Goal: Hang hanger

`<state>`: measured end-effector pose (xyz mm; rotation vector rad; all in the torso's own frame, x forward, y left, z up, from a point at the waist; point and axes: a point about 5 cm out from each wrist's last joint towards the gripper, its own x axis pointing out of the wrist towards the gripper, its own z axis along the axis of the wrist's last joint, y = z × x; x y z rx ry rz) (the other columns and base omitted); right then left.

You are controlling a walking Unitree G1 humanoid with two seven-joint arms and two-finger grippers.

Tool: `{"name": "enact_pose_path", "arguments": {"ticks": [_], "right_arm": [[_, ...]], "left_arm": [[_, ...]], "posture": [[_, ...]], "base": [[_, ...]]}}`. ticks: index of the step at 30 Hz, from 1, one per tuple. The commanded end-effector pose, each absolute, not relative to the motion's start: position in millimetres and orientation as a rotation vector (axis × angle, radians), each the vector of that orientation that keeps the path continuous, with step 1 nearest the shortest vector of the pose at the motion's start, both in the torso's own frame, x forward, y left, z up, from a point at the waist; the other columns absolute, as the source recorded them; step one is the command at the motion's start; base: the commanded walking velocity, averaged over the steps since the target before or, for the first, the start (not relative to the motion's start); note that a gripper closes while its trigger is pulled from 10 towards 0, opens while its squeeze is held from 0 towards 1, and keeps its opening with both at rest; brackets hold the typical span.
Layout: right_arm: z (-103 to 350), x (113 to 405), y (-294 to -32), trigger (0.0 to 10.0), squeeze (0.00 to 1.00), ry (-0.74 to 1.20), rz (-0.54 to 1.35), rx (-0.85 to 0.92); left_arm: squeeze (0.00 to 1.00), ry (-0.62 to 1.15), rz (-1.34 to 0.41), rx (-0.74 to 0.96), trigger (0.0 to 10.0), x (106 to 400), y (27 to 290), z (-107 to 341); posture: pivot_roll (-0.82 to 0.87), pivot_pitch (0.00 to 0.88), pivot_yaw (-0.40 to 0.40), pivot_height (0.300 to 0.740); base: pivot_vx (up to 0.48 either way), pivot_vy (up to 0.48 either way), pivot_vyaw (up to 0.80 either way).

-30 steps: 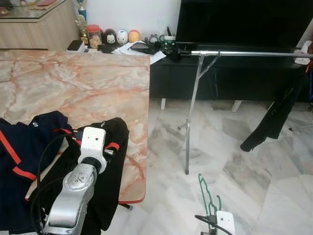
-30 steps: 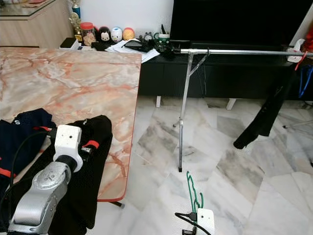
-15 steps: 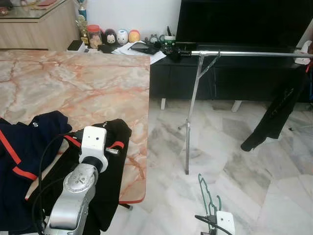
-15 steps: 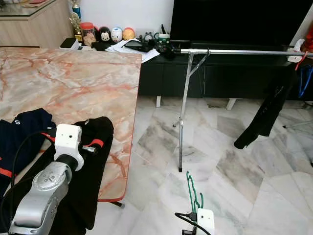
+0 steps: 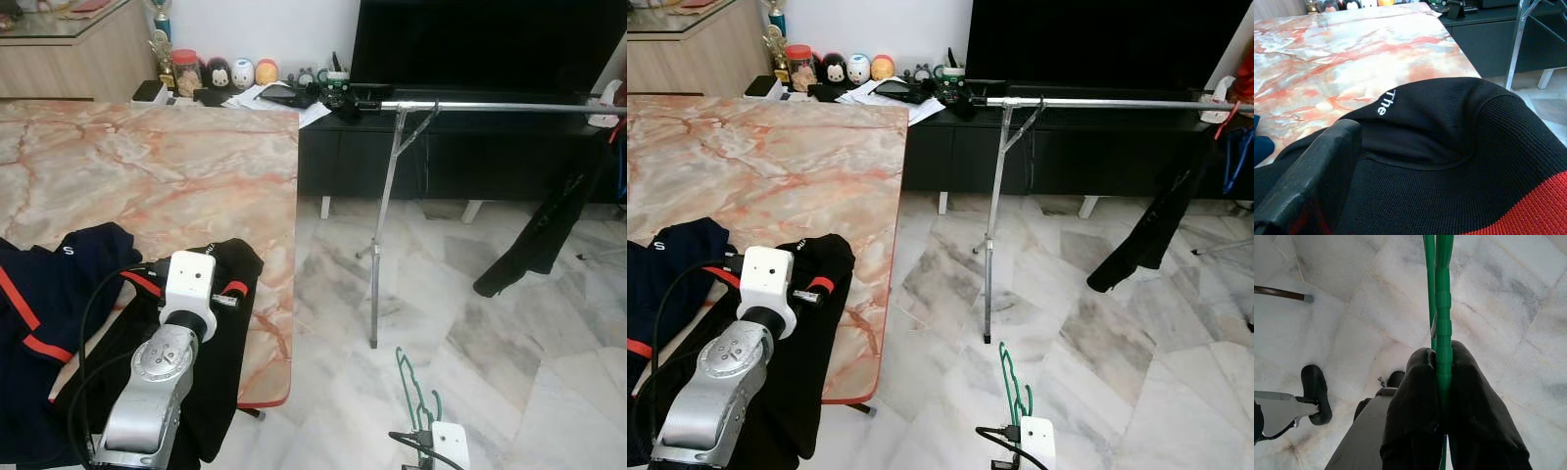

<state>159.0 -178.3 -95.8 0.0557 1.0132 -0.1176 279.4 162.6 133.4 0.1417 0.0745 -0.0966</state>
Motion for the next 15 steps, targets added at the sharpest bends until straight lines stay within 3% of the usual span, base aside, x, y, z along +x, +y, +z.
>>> {"name": "enact_pose_path", "arguments": {"ticks": [1,15], "right_arm": [[-95.1,160.2,-179.4,10.0,0.00,1.005,-0.118,0.051],[-95.9,158.2,-179.3,10.0,0.00,1.011,-0.119,0.052]], "left_arm": [[0.00,0.083,-0.106,0.130,10.0,280.2,160.1,131.6],[0.00,0.081,-0.114,0.109,10.0,277.6,156.9,132.6]], "posture": [[0.04,0.000,-0.034,0.740],[0.04,0.000,-0.036,0.740]], "base": [[0.000,0.000,0.00],[0.000,0.000,0.00]]}}
